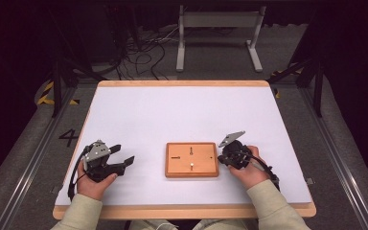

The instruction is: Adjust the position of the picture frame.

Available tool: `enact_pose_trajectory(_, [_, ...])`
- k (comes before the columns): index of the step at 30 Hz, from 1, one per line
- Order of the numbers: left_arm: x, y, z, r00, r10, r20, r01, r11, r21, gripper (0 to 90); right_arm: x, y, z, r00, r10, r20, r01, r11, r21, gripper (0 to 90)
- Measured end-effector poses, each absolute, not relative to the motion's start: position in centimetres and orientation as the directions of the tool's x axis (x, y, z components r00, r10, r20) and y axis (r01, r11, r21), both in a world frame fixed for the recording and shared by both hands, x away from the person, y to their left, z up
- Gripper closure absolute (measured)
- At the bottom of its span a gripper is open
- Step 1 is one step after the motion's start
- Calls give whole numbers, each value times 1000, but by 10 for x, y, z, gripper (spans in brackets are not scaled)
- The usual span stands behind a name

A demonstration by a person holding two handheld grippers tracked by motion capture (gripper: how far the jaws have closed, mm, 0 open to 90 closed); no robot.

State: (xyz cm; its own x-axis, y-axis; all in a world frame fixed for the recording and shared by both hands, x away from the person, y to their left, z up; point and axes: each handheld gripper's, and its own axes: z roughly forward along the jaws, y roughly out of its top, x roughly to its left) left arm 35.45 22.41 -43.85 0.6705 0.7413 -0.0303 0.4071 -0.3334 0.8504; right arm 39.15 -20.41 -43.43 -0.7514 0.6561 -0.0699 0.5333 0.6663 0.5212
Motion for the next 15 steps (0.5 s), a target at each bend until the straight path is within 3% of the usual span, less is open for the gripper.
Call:
enact_pose_trajectory(8, [356,220,-438,684,728,-34,400,-336,852,301,393,-199,-434,-751,655,-77,519,659,545,900])
enact_pose_trajectory(15, [355,212,-434,706,707,-33,383,-342,858,295,389,-211,-421,-736,669,-103,498,638,587,796])
